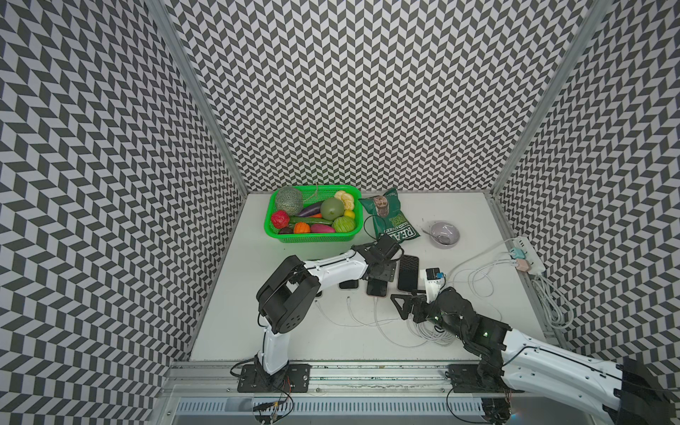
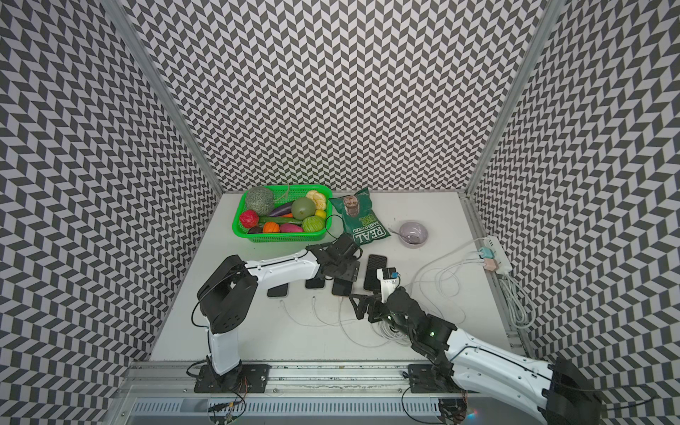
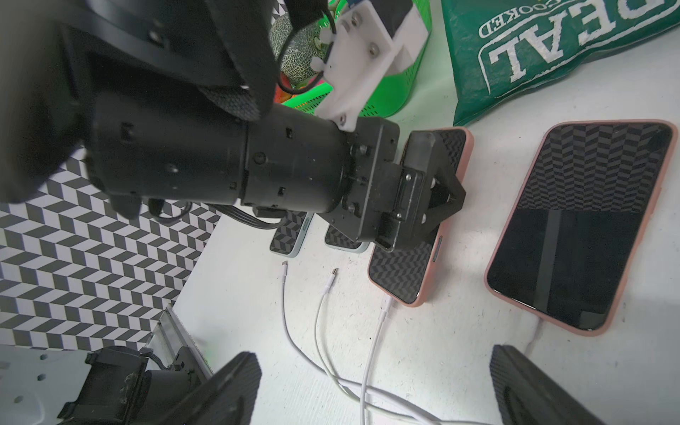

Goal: Unplug the charging cable from the phone
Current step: Pick up the phone at the center of the board.

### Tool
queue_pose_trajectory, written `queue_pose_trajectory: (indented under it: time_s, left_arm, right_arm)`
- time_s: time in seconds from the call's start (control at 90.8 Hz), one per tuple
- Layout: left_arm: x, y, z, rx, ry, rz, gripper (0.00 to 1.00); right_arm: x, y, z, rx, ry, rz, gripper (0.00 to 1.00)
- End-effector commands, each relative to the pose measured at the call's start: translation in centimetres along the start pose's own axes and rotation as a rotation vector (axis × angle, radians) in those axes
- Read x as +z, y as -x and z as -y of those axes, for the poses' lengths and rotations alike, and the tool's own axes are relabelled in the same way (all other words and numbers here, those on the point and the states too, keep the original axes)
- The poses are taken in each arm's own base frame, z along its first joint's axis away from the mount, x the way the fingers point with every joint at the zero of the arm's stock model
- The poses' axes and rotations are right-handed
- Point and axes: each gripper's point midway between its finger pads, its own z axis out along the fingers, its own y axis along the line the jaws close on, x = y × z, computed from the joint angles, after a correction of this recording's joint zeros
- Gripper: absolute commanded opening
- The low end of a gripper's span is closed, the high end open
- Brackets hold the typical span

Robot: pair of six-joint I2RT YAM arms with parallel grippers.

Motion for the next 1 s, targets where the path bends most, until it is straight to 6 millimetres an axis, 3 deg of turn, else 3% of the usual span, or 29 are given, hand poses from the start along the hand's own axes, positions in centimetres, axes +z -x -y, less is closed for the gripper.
queue_pose_trajectory:
  time_s: [0.0,0.793,0.826,0.991]
  left_arm:
    - [-2.5,2.0,0.9,-0.03,-0.059,0.068,0.0]
    - [-7.1,2.7,1.8,-0.014,-0.107,0.113,0.0]
    - [-7.3,2.7,1.9,-0.011,-0.109,0.115,0.0]
    - [-8.2,2.9,2.1,-0.007,-0.116,0.126,0.0]
  right_arm:
    - [0.4,0.1,-0.8,0.012,0.052,0.005,1.0]
    - [3.0,-2.4,-0.5,0.015,0.056,-0.085,0.99]
    - [3.0,-3.0,-1.3,0.018,0.105,-0.122,0.92]
    - [3.1,-3.2,-1.7,0.017,0.124,-0.131,0.87]
